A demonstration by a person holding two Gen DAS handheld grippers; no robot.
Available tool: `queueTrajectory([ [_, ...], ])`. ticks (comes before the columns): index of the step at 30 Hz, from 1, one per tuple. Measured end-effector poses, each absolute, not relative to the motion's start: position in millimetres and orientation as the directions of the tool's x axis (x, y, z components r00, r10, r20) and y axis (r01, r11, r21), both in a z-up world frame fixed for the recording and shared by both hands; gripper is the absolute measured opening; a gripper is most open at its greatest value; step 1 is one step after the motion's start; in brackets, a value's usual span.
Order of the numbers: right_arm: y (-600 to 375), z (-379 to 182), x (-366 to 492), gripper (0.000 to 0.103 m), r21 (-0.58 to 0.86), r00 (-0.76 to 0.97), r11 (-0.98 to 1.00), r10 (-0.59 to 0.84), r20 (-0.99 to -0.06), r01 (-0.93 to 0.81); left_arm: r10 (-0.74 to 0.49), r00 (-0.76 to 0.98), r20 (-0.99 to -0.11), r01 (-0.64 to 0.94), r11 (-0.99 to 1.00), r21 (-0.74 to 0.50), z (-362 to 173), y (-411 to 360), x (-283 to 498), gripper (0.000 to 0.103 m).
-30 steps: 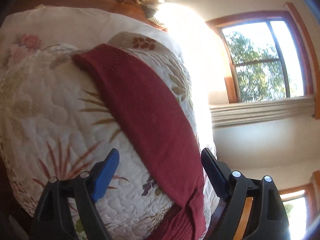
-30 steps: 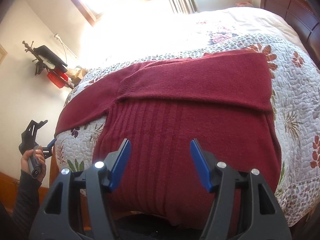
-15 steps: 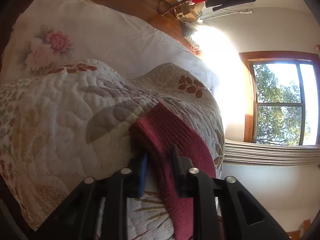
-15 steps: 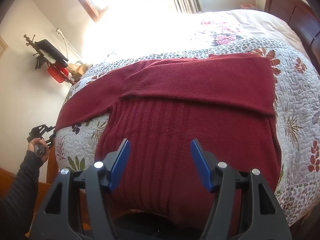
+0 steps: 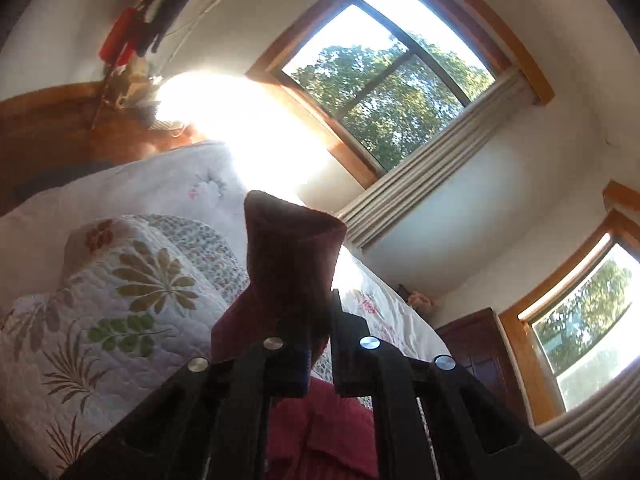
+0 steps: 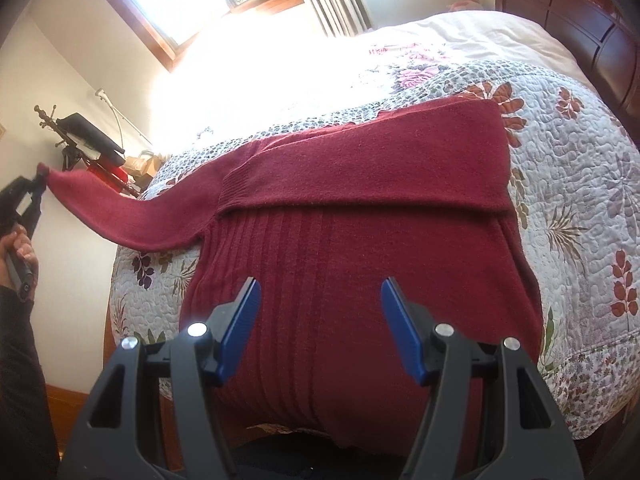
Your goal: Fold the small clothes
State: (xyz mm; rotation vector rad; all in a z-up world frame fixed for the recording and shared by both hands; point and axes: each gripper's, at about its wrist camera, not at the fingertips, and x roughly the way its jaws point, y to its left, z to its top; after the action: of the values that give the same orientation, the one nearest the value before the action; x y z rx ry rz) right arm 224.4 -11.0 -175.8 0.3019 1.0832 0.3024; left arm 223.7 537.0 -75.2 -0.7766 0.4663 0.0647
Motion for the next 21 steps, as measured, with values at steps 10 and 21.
queueTrajectory([
  [10, -69, -180, 198, 0.063, 0.410, 0.484, 0.911, 0.344, -0.805, 0.035, -0.405, 0.700, -0.588, 0.093, 0.868, -0.487, -117, 294, 328, 0.007],
  [21, -127, -201, 180, 0.065, 0.404, 0.462, 0.899, 0.290, -0.838, 0.168, -0.506, 0.339, -0.793, 0.232, 0.862, -0.450, -255, 144, 359, 0.008],
])
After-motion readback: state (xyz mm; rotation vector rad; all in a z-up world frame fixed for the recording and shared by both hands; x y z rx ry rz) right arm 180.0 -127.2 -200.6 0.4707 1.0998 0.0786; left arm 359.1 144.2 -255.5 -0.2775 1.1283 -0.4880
